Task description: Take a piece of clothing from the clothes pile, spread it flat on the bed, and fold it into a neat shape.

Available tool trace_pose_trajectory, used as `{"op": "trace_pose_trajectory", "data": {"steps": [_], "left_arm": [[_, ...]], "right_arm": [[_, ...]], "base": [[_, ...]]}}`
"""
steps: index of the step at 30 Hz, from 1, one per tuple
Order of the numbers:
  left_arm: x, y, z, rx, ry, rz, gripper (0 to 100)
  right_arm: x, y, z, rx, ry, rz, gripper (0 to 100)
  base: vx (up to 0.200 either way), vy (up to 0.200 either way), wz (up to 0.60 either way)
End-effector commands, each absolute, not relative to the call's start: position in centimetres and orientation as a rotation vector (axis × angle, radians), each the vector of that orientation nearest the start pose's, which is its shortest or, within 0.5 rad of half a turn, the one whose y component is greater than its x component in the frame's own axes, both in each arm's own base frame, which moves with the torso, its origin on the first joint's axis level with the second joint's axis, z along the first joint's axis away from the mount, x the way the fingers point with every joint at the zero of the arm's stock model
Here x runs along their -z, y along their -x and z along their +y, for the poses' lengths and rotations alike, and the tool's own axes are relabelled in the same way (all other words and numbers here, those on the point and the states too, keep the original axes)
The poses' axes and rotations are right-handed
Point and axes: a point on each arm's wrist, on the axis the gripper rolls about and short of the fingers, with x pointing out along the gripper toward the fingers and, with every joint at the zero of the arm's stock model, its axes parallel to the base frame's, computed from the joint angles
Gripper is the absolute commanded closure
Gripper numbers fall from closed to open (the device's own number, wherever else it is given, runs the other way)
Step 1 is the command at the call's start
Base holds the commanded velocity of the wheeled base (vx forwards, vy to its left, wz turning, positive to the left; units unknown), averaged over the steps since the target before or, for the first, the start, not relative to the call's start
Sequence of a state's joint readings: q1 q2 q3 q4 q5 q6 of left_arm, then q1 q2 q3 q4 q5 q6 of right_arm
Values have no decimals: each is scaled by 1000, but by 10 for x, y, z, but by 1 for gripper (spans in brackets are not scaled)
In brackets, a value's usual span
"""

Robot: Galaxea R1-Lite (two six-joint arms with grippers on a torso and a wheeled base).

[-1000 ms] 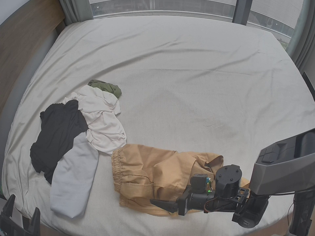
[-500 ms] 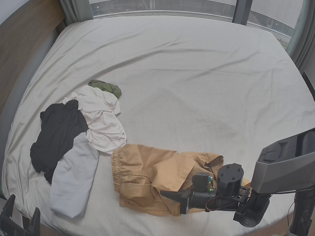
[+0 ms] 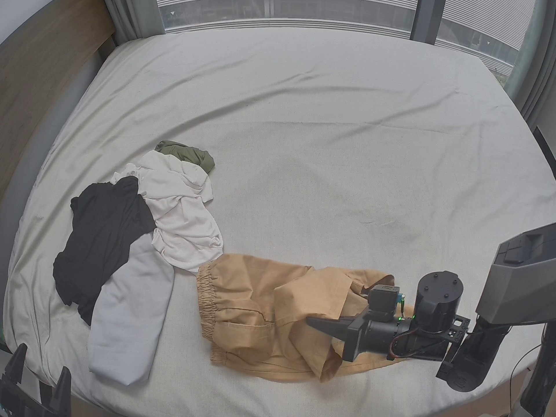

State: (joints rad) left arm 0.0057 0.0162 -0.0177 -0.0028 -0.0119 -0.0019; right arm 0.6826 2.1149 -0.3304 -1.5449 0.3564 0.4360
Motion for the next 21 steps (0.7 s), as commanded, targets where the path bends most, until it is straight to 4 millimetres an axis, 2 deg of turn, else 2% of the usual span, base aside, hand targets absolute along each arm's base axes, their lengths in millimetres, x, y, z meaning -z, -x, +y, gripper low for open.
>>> {"op": "trace_pose_trajectory", "data": {"steps": [1, 5, 8, 21], "left_arm": [[-76, 23, 0, 6, 2, -2, 0], [-76, 23, 0, 6, 2, -2, 0], [-76, 23, 0, 6, 5, -2, 0], [-76, 23, 0, 6, 5, -2, 0]], "right_arm": [[-67, -217, 175, -952, -369, 405, 100], [-75, -216, 171, -952, -358, 366, 100], [-90, -209, 166, -962, -353, 311, 100], [-87, -227, 129, -858, -371, 314, 100]], "base": [[0, 0, 0], [0, 0, 0], [0, 0, 0], [0, 0, 0]]}}
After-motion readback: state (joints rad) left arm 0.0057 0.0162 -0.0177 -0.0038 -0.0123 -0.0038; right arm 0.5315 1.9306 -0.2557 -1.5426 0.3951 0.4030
